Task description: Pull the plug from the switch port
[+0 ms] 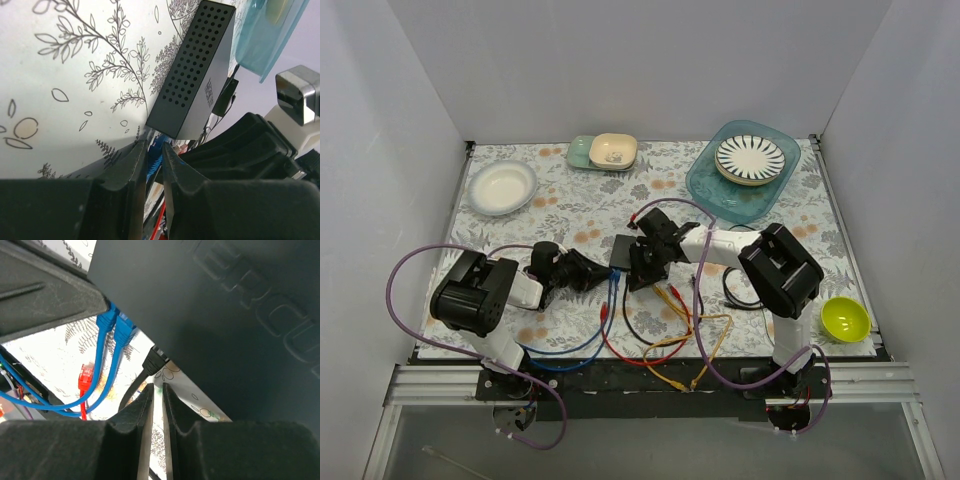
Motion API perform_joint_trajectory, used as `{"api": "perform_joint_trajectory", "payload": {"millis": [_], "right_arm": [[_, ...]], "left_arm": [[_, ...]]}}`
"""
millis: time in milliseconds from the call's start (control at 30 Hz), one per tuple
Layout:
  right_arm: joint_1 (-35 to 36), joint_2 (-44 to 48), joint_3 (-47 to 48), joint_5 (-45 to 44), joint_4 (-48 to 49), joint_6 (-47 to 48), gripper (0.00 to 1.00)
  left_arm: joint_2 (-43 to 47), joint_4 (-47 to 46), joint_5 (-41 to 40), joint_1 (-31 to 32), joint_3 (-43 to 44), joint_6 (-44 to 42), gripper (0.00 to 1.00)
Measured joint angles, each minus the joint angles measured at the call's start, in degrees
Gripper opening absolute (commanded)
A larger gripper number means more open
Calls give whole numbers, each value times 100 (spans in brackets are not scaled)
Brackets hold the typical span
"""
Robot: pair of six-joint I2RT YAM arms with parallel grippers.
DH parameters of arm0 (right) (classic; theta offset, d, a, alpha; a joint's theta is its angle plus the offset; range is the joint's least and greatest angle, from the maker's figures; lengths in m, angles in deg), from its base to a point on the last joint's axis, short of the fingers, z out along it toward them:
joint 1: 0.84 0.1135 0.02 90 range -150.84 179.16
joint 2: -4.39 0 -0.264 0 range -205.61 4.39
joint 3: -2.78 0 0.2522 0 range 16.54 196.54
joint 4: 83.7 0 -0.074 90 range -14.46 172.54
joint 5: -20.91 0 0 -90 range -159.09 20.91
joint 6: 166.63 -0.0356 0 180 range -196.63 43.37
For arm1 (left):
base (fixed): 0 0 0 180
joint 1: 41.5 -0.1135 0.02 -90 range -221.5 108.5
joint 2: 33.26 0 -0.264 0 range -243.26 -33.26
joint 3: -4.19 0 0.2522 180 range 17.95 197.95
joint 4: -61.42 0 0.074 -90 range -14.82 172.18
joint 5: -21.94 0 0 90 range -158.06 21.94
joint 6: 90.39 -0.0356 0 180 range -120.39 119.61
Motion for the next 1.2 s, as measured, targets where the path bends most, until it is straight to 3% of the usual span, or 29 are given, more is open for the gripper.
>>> {"api": "perform_joint_trajectory", "payload": {"millis": [367,800,1000,1200], "right_arm": [[-129,-411,616,105,-339,-175,20],[-140,-380,614,59,-323,-166,21],[-153,33,686,-457,-461,219,34],[-341,-188,1928,-691,-634,343,38]], "left_arm": [[616,590,-107,-33,-201,-330,0],[1209,1342,-48,-33,-339,-807,0],[1034,1331,114,-33,-251,-846,0],[619,1366,343,-24,101,-931,0]]}}
